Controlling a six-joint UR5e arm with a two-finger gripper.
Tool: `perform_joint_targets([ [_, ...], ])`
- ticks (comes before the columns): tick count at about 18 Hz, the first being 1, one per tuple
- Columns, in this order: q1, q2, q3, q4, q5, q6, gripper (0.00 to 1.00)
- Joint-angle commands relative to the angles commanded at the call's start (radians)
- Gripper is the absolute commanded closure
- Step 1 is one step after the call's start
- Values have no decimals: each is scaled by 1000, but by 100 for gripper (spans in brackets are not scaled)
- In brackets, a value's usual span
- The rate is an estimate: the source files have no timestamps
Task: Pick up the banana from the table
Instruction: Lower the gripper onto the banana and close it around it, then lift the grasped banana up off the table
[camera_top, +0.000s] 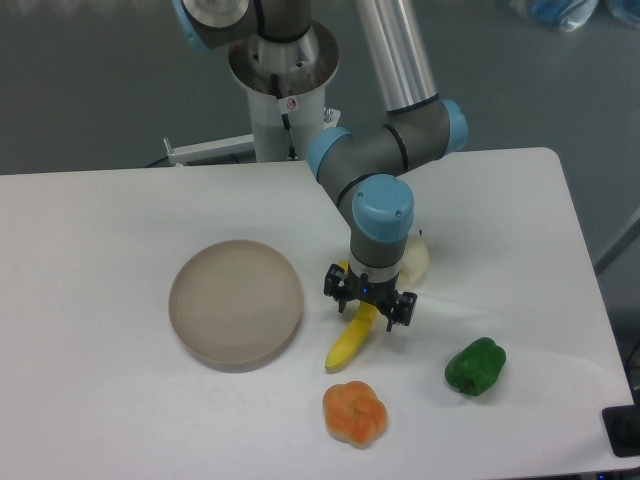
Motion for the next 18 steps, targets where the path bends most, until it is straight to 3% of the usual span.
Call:
perform_joint_targets([
  [7, 0, -2, 3, 0, -2, 2, 65],
  [9, 2, -2, 8, -2, -2, 2, 78],
  [14, 3, 0, 26, -2, -2, 2, 80],
  [18, 3, 23, 83, -17, 18, 37, 80],
])
